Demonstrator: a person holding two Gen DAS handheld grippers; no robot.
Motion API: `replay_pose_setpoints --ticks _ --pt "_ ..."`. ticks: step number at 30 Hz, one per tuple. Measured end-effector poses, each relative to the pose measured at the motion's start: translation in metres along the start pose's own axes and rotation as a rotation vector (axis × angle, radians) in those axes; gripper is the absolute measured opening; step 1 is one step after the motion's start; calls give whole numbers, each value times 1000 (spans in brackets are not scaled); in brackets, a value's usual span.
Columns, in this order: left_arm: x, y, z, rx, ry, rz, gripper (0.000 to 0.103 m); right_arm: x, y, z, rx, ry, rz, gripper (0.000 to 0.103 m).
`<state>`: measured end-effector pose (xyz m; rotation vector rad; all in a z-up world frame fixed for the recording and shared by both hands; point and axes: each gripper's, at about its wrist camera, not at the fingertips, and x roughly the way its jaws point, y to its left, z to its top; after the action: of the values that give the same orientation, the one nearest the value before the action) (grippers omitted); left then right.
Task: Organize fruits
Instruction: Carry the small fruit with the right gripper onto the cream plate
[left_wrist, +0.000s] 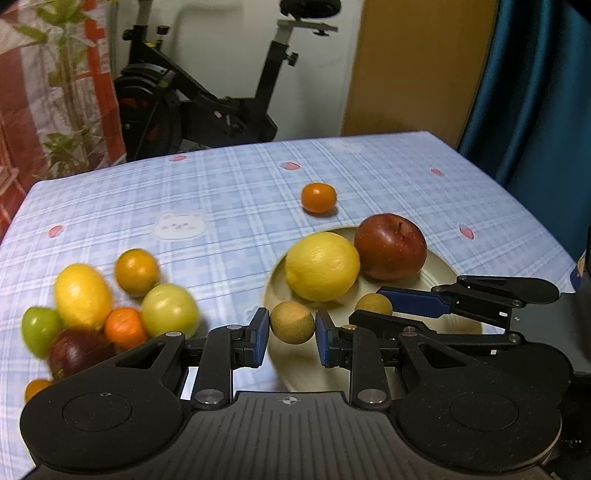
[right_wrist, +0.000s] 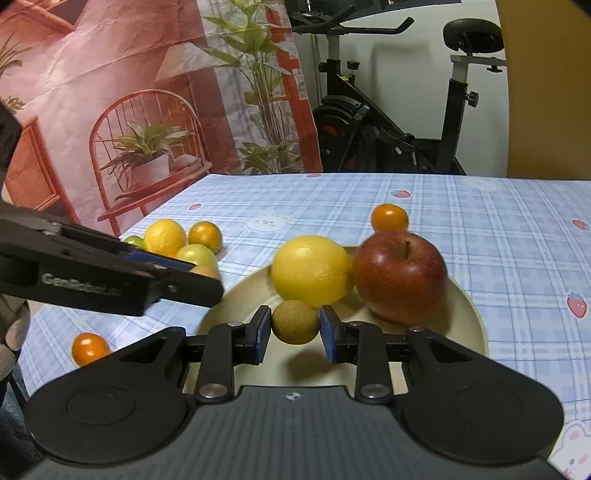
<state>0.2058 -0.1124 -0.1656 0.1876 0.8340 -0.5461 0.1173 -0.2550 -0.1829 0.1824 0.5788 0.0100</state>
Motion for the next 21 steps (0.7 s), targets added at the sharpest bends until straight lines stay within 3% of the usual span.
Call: replay_pose_setpoints --ticks 6,21 --pt "21 -10 6 44 38 4 28 5 -11 -3 1 0 -21 31" --pt "42 -10 11 42 58 14 29 14 -21 -7 24 -4 -42 31"
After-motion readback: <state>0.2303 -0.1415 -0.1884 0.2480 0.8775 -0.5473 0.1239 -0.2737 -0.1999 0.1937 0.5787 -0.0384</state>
